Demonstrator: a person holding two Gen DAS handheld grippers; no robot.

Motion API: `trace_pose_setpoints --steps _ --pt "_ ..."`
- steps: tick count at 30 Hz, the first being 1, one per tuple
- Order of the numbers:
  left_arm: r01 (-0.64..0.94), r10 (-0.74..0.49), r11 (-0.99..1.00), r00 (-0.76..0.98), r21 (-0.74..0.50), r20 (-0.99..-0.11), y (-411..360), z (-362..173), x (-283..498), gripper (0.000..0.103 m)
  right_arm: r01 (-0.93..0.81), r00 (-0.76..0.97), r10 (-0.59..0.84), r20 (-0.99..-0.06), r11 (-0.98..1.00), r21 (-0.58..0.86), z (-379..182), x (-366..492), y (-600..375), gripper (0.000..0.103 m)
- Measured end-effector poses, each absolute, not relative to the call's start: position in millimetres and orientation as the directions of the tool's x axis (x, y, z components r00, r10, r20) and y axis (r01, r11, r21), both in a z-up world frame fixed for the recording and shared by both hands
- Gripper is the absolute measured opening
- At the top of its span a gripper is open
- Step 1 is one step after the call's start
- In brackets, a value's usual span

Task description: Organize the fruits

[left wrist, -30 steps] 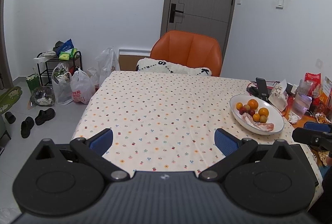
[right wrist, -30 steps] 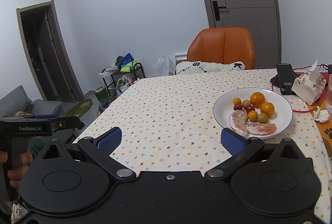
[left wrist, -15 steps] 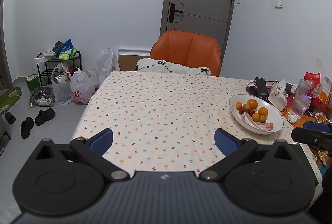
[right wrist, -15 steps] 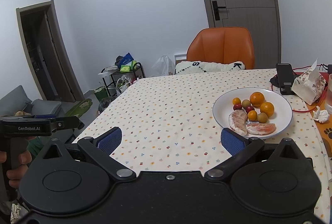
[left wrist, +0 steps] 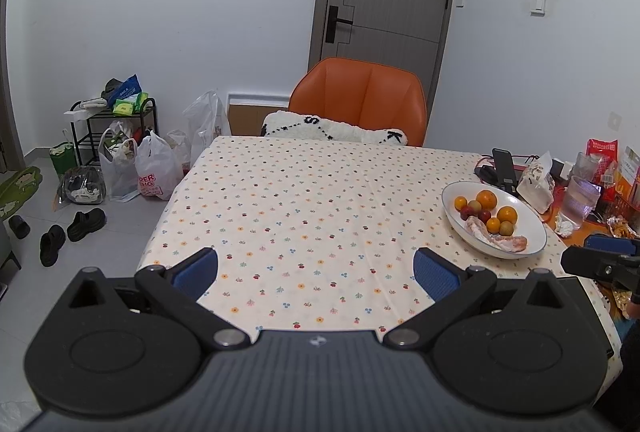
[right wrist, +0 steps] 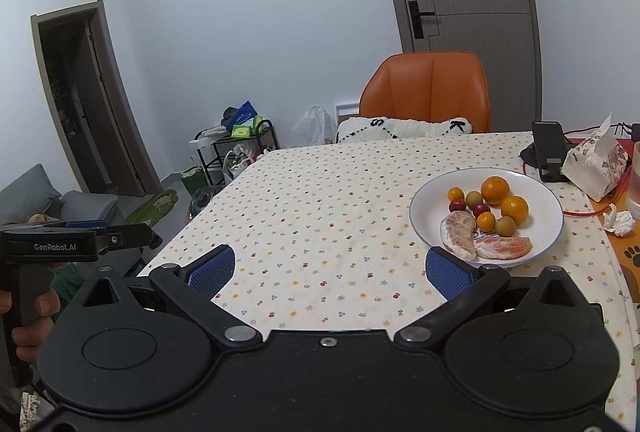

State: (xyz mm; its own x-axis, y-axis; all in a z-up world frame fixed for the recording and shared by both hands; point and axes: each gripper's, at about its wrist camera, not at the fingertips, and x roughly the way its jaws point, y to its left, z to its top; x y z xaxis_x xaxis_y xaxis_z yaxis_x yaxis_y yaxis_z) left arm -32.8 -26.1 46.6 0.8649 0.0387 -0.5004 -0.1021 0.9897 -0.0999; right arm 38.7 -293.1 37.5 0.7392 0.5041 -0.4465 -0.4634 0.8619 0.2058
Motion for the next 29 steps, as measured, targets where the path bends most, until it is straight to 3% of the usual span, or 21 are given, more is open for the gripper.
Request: trace_pose_setpoints --steps 29 --pt "-0.082 0.023 0.992 0.862 -0.096 -0.506 -26.7 45.7 -32.3 0.103 -0.459 0.738 0.502 -0.451 0.863 0.209 33.4 37.8 -295.7 0.103"
